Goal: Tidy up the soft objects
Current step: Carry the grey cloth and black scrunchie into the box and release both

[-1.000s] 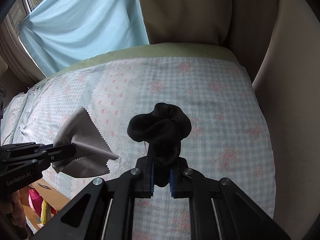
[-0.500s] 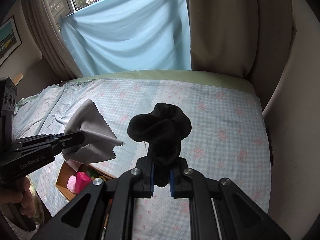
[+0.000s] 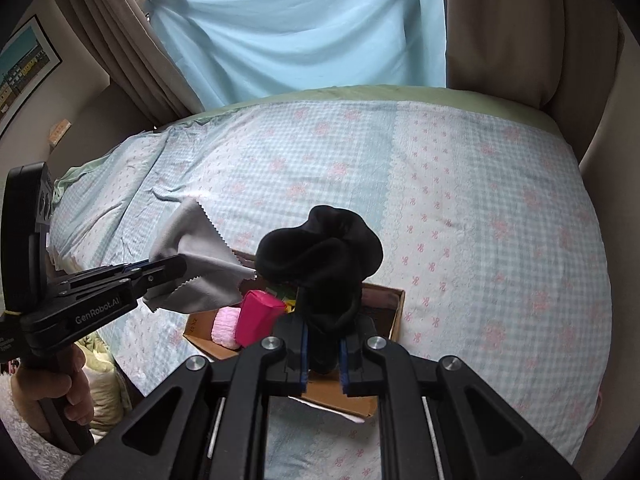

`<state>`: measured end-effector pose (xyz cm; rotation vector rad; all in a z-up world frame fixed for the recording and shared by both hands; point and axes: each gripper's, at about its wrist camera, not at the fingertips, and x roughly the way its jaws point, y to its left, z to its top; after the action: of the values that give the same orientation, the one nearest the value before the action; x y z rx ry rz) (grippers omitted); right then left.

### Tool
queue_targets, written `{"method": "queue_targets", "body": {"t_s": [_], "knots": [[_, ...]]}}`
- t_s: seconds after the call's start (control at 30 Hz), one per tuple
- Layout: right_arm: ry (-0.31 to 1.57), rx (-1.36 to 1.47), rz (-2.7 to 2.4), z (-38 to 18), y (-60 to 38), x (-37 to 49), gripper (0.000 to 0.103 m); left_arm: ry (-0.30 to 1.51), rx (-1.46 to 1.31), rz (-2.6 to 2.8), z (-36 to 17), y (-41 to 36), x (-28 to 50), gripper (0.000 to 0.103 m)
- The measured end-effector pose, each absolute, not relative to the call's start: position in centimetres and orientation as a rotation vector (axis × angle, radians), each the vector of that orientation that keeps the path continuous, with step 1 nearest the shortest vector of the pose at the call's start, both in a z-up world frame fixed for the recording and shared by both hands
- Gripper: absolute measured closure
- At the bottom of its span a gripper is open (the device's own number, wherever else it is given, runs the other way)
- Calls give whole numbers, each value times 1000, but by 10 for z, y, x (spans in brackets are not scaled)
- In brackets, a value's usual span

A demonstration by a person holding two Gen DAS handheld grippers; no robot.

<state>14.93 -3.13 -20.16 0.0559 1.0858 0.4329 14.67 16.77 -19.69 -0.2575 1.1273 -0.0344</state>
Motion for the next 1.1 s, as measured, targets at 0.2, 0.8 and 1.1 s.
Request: {"method": "queue_targets", "body": {"t_s": [0.2, 0.8, 1.1], "knots": [[1188, 102, 334, -256, -1, 143, 93, 1236, -249, -93, -257, 208, 150, 99], [1332, 123, 193, -335, 9, 149, 40, 1346, -92, -252, -313, 191, 191, 5], [1347, 56, 198, -349, 8, 130, 0, 1350, -96, -265, -320, 189, 195, 0]]}}
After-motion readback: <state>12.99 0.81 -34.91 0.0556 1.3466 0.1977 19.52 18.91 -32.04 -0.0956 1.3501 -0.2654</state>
